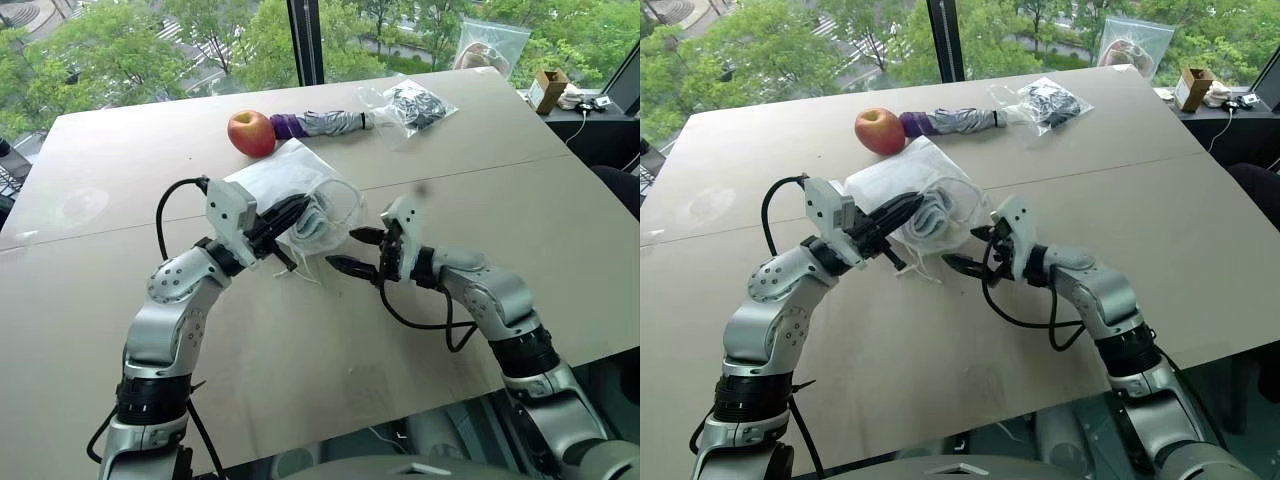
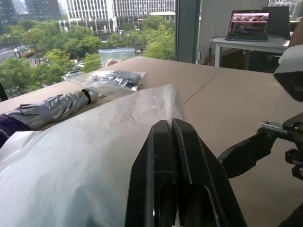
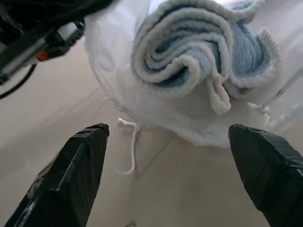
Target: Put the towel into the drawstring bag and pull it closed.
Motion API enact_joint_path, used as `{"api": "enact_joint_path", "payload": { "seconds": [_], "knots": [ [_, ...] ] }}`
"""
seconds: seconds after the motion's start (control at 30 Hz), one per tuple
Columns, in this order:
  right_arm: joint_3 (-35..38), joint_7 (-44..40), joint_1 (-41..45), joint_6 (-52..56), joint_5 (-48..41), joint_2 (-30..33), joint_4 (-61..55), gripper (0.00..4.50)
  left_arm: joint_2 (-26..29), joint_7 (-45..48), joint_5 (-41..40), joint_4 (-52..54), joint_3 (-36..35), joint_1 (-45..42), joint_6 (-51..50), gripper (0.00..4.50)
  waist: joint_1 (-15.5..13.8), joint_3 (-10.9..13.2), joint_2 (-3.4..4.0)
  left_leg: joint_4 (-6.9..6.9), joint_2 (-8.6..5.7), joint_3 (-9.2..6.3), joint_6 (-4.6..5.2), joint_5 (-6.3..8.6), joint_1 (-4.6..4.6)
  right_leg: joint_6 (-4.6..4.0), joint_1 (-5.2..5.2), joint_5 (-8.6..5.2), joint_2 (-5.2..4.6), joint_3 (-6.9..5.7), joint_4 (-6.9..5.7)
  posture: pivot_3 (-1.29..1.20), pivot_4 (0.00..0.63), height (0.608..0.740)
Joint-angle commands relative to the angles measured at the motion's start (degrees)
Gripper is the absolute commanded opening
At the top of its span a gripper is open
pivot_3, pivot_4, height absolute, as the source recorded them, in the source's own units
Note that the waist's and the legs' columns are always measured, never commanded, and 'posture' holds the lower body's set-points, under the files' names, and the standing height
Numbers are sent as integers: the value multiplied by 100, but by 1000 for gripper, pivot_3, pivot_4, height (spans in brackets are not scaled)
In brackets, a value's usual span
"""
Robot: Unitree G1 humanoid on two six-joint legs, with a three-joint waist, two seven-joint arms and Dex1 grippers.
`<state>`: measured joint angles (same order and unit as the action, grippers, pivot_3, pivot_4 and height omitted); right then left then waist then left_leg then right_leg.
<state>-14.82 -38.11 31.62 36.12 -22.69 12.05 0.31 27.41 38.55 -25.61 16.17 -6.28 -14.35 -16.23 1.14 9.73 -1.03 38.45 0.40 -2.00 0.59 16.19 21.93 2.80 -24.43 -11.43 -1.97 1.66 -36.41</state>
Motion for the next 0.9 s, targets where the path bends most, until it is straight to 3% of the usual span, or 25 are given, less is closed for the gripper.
{"api": "enact_joint_path", "payload": {
  "seconds": [0.03, 0.2, 0.53, 0.67, 0.7, 0.87, 0.9],
  "knots": [
    [-7, 151, 327, -526, 428, -104, 457, 4320, 11, -10, 17, 71, -50, 6, 95, 0, -3, 0, 0, 0, 0, -1, -1, 0, 0, 0, 0, 0, 0, 0, 0, 0, 150, 740],
    [211, 262, 498, -866, 600, -320, 892, 4320, 31, -19, 6, 133, -82, 36, 84, 0, -12, 0, 0, -3, 0, -4, -2, -1, 4, 0, -1, 0, 0, -2, 5, 0, 150, 740],
    [-225, -58, 708, -864, 1190, -309, 1495, 4320, 16, 1, 33, 81, -38, -4, 116, 0, -7, 0, 0, -3, 0, -4, -3, -2, 2, -1, -2, 0, -1, -2, 1, 0, 150, 740],
    [-245, -187, 709, -937, 1289, -283, 1529, 3049, 15, -1, 38, 71, -51, 1, 130, 0, -8, 0, 0, -3, 0, -3, -4, -2, 3, 0, -2, 0, -2, -2, 1, 0, 150, 740],
    [-261, -204, 700, -983, 1350, -249, 1515, 2358, 13, -2, 43, 75, -58, 9, 131, 0, -8, 0, 0, -3, 0, -2, -4, -2, 3, 0, -2, 0, -2, -2, 2, 0, 150, 740],
    [36, -336, 601, -852, 1095, -248, 1231, 86, 9, -5, 62, 66, -74, 43, 146, 0, -9, 0, 0, -3, 0, -3, -4, -2, 3, 0, -2, 0, -2, -2, 2, 0, 150, 740],
    [76, -358, 591, -812, 1066, -217, 1180, 31, 8, -7, 64, 66, -73, 42, 146, 0, -9, 0, 0, -3, 0, -3, -4, -2, 3, 0, -2, 0, -2, -2, 2, 0, 150, 740]
  ]
}}
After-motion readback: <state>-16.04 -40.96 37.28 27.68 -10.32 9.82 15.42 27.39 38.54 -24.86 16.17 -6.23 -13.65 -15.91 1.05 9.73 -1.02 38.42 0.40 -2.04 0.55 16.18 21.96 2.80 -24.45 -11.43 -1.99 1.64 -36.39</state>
